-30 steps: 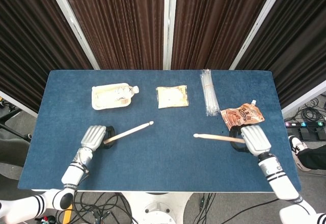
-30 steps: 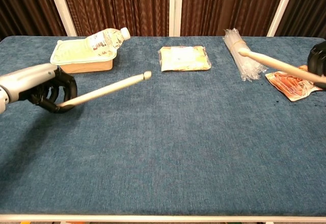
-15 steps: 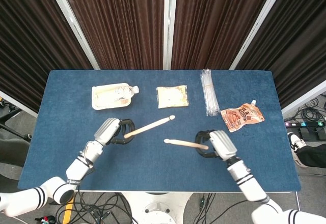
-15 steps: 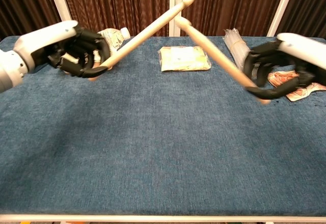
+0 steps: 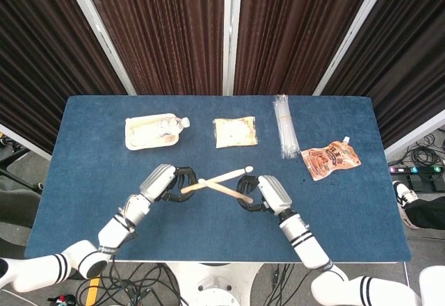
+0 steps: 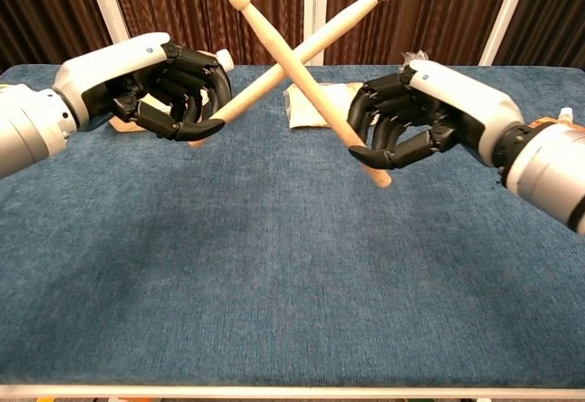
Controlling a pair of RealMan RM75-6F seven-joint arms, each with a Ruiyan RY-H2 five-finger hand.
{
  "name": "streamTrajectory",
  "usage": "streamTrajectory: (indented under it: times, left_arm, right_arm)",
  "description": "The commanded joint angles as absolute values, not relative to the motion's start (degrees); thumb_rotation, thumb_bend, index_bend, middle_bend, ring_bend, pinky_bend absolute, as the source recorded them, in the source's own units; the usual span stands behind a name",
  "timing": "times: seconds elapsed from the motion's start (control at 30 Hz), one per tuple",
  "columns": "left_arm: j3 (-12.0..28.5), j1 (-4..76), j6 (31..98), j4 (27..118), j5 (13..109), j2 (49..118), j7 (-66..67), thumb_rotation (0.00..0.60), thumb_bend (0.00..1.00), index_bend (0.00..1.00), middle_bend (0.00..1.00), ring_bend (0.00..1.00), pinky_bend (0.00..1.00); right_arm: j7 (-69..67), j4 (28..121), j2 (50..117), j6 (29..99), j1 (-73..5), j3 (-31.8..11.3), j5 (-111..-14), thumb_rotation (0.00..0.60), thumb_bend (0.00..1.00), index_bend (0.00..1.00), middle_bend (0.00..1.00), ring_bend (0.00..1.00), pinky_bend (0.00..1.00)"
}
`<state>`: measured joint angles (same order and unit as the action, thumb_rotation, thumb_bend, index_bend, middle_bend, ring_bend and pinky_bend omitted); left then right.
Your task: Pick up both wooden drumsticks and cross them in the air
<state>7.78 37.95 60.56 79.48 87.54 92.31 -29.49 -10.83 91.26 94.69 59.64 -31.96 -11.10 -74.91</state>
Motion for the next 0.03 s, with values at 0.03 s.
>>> streamTrajectory:
  times: [0.03]
  left_arm:
    - [7.68,38.11,60.49,79.46,87.35,92.25,-29.39,0.6,0.51,0.7,0.68,0.65,0.76]
  right_arm:
    - [-10.19,91.05,95.39,59.31,-32.47,-11.52,-74.25,0.6,0.91,0.74,0.65,0.53,0.47]
